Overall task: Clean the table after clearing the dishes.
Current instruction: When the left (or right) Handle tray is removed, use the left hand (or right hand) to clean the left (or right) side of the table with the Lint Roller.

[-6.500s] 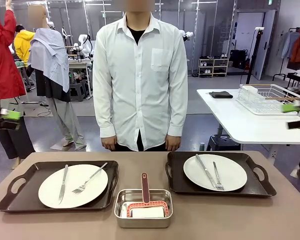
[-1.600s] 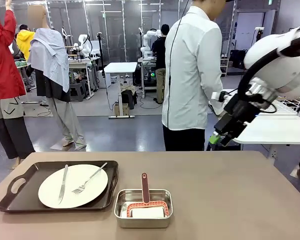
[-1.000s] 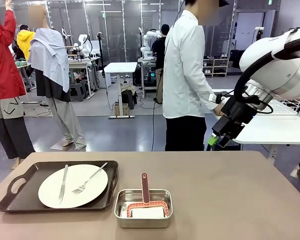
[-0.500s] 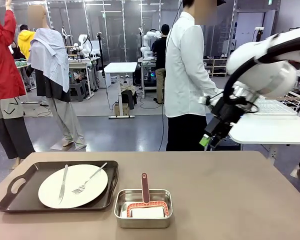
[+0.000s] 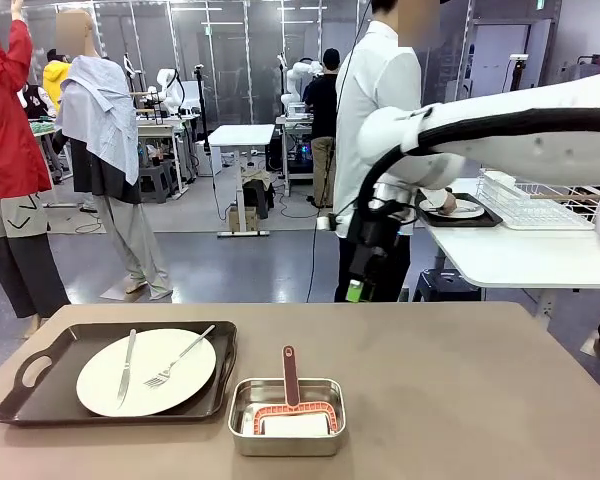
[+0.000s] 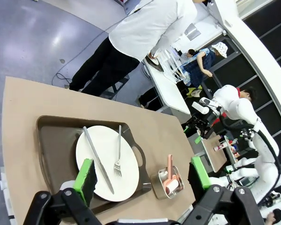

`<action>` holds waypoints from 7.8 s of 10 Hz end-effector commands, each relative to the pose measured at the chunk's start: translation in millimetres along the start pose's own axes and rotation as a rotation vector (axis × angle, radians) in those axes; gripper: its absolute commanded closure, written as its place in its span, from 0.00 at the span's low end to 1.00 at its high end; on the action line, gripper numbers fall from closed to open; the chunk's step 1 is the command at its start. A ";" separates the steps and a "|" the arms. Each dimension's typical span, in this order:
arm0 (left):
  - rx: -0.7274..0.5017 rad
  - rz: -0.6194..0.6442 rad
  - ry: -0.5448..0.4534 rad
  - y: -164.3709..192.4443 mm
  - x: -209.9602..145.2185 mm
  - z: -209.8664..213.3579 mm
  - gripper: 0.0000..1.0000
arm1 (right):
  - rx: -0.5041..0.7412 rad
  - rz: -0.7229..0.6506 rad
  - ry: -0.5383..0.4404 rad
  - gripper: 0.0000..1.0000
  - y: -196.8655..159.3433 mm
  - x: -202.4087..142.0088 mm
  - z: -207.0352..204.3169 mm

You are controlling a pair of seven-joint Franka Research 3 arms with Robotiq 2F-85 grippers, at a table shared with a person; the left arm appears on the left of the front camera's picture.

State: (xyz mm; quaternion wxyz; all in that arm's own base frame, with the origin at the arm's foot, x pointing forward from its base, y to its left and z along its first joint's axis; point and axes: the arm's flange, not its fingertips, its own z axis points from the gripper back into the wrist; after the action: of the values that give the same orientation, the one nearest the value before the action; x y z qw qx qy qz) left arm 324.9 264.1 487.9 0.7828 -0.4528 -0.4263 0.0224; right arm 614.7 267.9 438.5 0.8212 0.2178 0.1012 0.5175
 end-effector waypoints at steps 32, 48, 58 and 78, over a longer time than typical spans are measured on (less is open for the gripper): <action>-0.020 -0.005 -0.013 0.4 0.6 2.7 0.00 | 0.279 0.263 0.345 0.95 32.3 174.9 -121.1; -0.020 -0.005 -0.013 0.4 0.6 2.7 0.00 | -0.163 -0.484 -0.304 1.00 88.9 -95.1 33.9; -0.020 -0.005 -0.013 0.4 0.6 2.7 0.00 | -0.203 -0.942 -0.211 1.00 132.9 -181.5 -9.7; -0.020 -0.005 -0.013 0.4 0.6 2.7 0.00 | 0.098 -1.054 -0.791 0.77 4.3 -188.3 -31.0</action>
State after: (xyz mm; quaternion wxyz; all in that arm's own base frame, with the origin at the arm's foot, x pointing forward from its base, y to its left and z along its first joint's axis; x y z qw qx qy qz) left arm 324.6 264.1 487.8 0.7828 -0.4532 -0.4258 0.0223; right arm 511.4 116.1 408.5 0.9342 0.3293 -0.1010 -0.0929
